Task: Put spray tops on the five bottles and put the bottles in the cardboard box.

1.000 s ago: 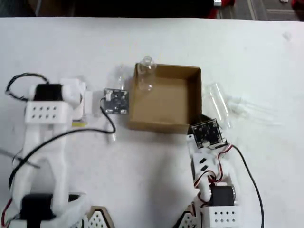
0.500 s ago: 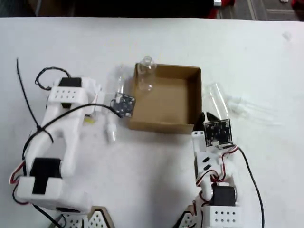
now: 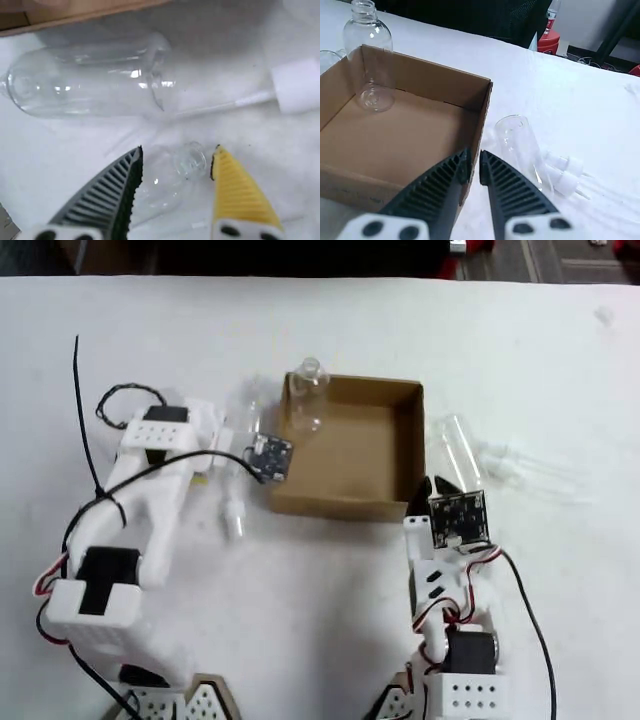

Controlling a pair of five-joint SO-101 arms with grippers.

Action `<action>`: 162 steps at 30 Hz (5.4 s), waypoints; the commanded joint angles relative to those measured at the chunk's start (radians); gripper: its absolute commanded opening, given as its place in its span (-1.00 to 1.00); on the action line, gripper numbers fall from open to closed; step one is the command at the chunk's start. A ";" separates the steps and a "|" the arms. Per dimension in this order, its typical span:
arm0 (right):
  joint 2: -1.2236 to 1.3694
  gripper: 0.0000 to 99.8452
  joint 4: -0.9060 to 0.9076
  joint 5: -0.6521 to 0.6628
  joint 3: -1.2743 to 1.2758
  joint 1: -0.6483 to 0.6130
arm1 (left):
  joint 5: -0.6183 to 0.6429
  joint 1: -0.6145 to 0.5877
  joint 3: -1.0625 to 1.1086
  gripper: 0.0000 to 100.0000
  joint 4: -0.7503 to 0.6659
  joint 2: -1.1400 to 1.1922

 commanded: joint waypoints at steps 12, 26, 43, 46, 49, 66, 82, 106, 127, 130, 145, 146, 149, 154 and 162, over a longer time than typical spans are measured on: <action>-0.004 -0.96 -0.021 -0.009 0.008 -0.021 | 0.236 -0.102 -0.242 -0.58 0.008 -0.202; -0.004 -0.96 -0.021 -0.009 0.008 -0.022 | 0.747 -0.248 -0.710 -0.57 -0.384 0.466; -0.004 -0.96 -0.021 -0.009 0.008 -0.022 | 0.453 -0.381 -0.893 -0.58 -0.063 0.624; -0.004 -0.96 -0.021 -0.009 0.008 -0.022 | 0.414 -0.407 -0.911 -0.58 0.020 0.605; -0.004 -0.96 -0.021 -0.009 0.008 -0.022 | 0.448 -0.404 -0.971 -0.58 0.137 0.536; -0.004 -0.96 -0.021 -0.008 0.008 -0.022 | 0.101 -0.125 -1.013 -0.57 0.922 0.302; -0.004 -0.96 -0.019 0.075 0.008 -0.044 | -0.029 0.067 -0.655 -0.52 0.758 0.209; -0.004 -0.96 0.002 0.132 0.008 -0.094 | -0.155 -0.004 -0.549 -0.52 0.577 0.274; -0.004 -0.96 0.002 0.132 0.008 -0.094 | -0.184 -0.019 -0.500 -0.59 0.471 0.357; -0.004 -0.96 0.002 0.132 0.008 -0.094 | -0.183 -0.018 -0.500 -0.66 0.470 0.357; -0.004 -0.96 0.002 0.132 0.008 -0.094 | 0.064 0.062 -0.509 -0.96 0.367 0.346; -0.004 -0.96 0.002 0.132 0.008 -0.094 | 0.097 0.071 -0.512 -0.96 0.367 0.340; -0.004 -0.96 0.002 0.132 0.008 -0.094 | 0.196 0.090 -0.566 -0.96 0.416 0.282; -0.004 -0.96 0.002 0.132 0.008 -0.094 | 0.338 0.114 -0.680 -0.96 0.611 0.119; -0.004 -0.96 0.004 0.132 0.008 -0.094 | 0.703 0.219 -0.781 -0.95 0.786 -0.156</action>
